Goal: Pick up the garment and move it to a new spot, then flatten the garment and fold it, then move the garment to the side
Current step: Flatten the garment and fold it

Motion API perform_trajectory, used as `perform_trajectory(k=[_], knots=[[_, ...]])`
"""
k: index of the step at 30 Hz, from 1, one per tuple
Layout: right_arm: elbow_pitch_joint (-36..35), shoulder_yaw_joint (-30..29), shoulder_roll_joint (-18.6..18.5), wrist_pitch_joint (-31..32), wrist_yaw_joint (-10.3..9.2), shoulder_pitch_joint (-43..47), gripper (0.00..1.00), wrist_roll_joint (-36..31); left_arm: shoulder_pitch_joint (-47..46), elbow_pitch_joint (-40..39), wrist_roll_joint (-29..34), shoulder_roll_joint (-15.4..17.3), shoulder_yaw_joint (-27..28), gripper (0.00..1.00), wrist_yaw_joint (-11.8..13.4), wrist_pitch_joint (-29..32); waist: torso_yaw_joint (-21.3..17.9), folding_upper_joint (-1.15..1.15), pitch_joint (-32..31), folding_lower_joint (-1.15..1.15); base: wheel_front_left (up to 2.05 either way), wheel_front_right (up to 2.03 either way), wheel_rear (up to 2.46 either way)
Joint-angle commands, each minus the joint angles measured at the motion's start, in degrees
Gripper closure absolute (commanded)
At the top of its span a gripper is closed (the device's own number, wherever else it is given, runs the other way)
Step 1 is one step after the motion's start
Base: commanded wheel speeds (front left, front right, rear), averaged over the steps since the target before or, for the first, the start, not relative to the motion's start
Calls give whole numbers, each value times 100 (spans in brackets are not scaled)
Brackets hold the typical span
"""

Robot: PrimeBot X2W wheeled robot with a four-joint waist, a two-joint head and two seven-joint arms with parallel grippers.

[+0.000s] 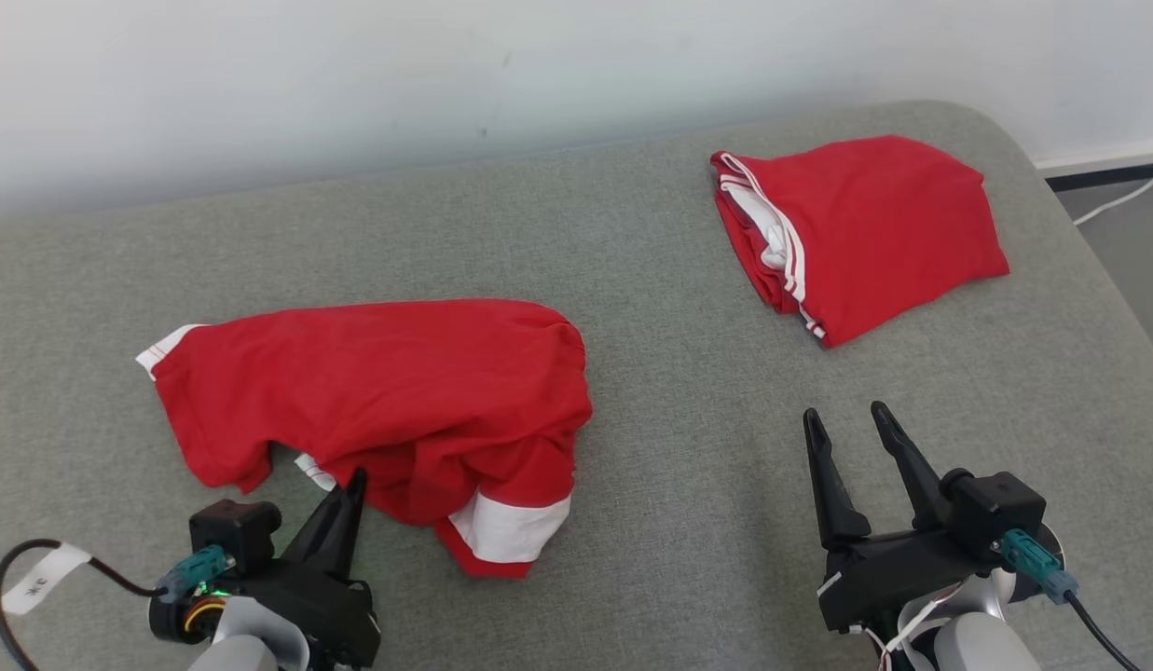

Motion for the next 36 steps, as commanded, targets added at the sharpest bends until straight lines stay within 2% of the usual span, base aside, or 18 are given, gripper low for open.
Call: perform_trajectory(k=[1,6,13,18,20,26,30,32,36], knots=[[0,-7,-7,-3,-5,27,0,-43,-20,4,115,-3,16,100,-14,-30,53,0,-48,0,0,0,0],[9,-35,-10,6,-6,103,0,-26,157,-308,282,-29,114,100,23,-29,223,0,-174,0,0,0,0],[-1,-78,31,4,-6,211,0,-5,522,-1108,432,119,114,100,249,17,468,0,-254,0,0,0,0],[13,-121,67,-38,-6,293,0,4,796,-2024,551,394,72,100,534,282,686,0,-288,0,0,0,0],[12,-136,91,-44,-6,298,0,-3,918,-2649,633,601,94,100,728,495,790,0,-287,0,0,0,0],[13,-150,126,-76,-6,255,0,-35,1076,-3699,745,894,147,100,1049,916,883,0,-213,0,0,0,0],[18,-97,117,-88,-6,167,0,-18,1117,-3866,646,927,158,100,1076,1037,825,0,-108,0,0,0,0],[27,-78,102,-84,-5,124,0,-10,1035,-3764,709,1014,152,100,1047,1064,755,0,-45,0,0,0,0],[50,-89,68,-94,-6,34,0,-1,812,-3435,655,969,193,100,960,981,604,0,76,0,0,0,0]])
